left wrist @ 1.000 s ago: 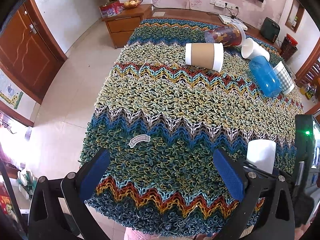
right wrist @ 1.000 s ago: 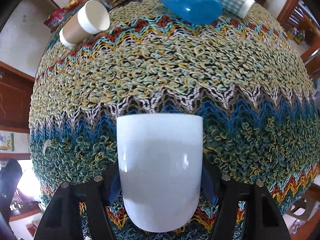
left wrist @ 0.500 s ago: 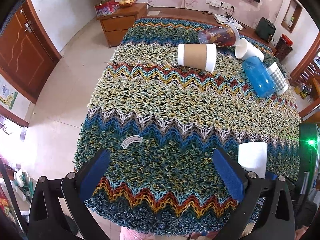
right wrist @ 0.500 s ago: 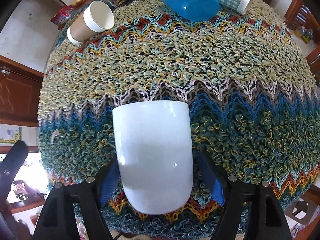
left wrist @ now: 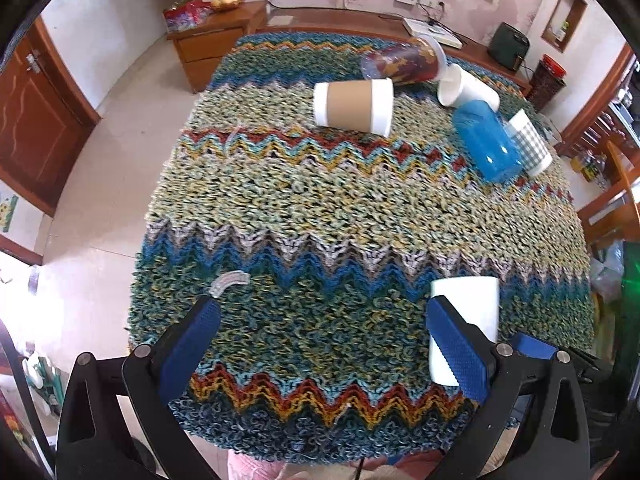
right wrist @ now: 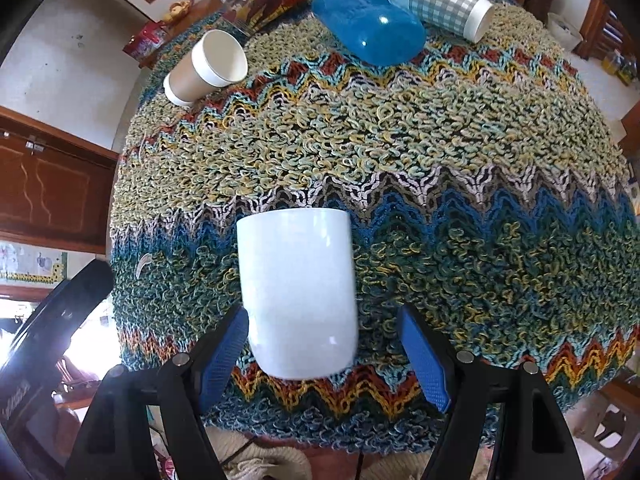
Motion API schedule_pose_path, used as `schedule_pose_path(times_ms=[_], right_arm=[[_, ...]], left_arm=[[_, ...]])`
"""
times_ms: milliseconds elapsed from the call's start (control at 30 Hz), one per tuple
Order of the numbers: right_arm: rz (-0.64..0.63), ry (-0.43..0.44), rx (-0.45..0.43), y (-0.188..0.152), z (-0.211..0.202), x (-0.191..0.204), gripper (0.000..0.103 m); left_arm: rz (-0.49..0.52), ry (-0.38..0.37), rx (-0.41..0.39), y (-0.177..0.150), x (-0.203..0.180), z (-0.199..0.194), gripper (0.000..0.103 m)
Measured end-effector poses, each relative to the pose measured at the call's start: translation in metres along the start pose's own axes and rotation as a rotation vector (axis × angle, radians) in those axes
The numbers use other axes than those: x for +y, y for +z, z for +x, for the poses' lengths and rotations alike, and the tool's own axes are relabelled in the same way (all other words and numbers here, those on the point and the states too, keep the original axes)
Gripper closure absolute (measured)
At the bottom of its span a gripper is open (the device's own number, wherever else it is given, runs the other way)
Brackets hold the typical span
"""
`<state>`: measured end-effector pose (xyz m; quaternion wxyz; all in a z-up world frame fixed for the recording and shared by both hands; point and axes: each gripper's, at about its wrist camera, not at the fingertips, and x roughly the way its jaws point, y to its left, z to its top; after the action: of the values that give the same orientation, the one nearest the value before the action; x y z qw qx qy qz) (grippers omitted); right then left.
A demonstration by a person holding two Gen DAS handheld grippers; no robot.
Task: Flip cup upright
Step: 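Close the left gripper on the white cup while the right gripper opens and releases it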
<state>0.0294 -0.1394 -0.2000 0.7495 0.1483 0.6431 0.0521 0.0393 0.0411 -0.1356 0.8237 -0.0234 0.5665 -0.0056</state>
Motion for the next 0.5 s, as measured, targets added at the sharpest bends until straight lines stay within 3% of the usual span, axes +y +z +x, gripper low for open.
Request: schedule_pose_path(times_ms=[500], right_arm=[[-0.047,-0.02,-0.025,-0.012,-0.023,-0.022,0.026]], left_arm=[[0.058,-0.156,0.165,0.008,-0.035,0.031,0.001]])
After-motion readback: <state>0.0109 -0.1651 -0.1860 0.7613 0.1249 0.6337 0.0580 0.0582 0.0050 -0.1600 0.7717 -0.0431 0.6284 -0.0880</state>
